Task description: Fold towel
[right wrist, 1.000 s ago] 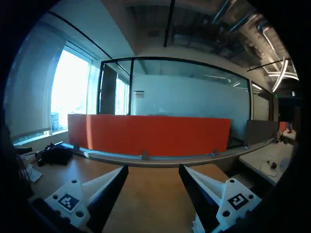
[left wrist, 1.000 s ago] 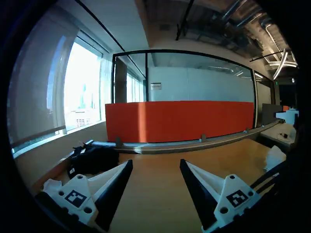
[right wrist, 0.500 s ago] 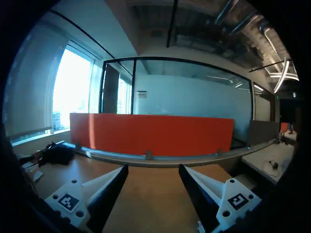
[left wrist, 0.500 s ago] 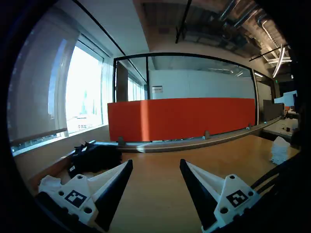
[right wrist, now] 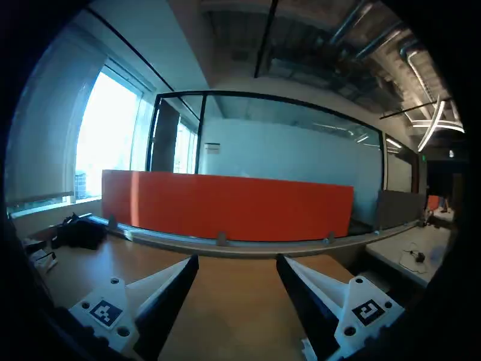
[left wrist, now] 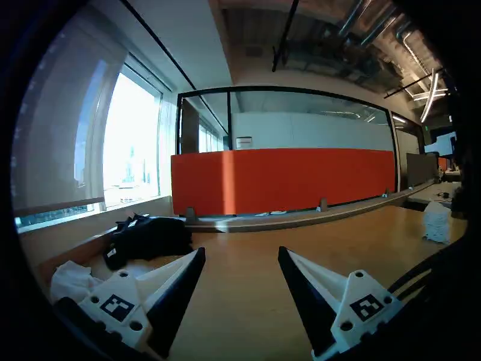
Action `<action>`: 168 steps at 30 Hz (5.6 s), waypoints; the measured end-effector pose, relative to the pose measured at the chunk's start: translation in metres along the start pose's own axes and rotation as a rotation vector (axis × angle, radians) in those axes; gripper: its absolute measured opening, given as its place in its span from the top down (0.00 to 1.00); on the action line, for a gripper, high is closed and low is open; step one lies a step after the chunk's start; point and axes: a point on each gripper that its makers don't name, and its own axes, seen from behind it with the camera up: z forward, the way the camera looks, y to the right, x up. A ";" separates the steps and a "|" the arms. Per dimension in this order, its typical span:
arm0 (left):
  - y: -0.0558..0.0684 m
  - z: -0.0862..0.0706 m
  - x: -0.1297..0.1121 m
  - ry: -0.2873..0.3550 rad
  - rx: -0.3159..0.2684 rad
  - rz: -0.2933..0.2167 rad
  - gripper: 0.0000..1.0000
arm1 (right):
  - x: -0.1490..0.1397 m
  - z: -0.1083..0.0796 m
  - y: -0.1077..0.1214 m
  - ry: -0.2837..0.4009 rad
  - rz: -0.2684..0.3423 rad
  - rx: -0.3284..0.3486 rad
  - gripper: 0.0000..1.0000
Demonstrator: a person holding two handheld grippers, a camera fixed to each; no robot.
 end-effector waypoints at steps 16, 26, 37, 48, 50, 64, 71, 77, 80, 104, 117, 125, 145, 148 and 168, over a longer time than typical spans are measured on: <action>-0.013 -0.003 -0.027 0.036 0.008 -0.028 0.11 | -0.026 -0.002 0.006 -0.004 -0.005 -0.034 0.00; -0.017 -0.003 -0.033 0.043 0.017 -0.036 0.11 | -0.025 -0.002 0.007 0.006 -0.014 -0.031 0.00; -0.016 0.002 -0.044 0.008 0.013 -0.037 0.11 | -0.029 -0.001 0.013 0.015 -0.009 -0.020 0.00; -0.017 0.004 -0.048 -0.006 0.016 -0.037 0.11 | -0.034 0.005 0.023 0.043 0.011 -0.012 0.00; -0.017 0.004 -0.049 -0.007 0.016 -0.037 0.11 | -0.041 0.006 0.025 0.042 0.019 -0.011 0.00; -0.017 0.004 -0.051 -0.006 0.016 -0.037 0.10 | -0.095 0.012 0.031 0.038 0.043 0.008 0.00; -0.017 0.004 -0.051 -0.006 0.016 -0.037 0.11 | -0.126 0.013 0.028 0.026 0.055 0.023 0.00; -0.017 0.004 -0.051 -0.006 0.016 -0.037 0.11 | -0.148 0.011 0.032 0.020 0.057 0.005 0.00; -0.017 0.004 -0.051 -0.006 0.016 -0.037 0.11 | -0.154 0.009 0.032 0.024 0.059 0.007 0.00; -0.017 0.004 -0.051 -0.005 0.016 -0.037 0.10 | -0.162 -0.001 0.026 0.043 0.069 0.022 0.00; -0.017 0.004 -0.051 -0.006 0.016 -0.037 0.10 | -0.159 -0.003 0.024 0.045 0.070 0.025 0.00; -0.016 0.004 -0.051 -0.006 0.016 -0.037 0.10 | -0.161 -0.003 0.025 0.043 0.072 0.025 0.00; -0.017 0.004 -0.049 -0.007 0.015 -0.036 0.04 | -0.163 -0.002 0.025 0.043 0.072 0.026 0.00; -0.017 0.004 -0.048 -0.007 0.015 -0.036 0.05 | -0.163 -0.002 0.025 0.043 0.073 0.026 0.00; -0.019 0.002 -0.040 -0.010 0.015 -0.035 0.04 | -0.163 -0.002 0.026 0.043 0.072 0.026 0.00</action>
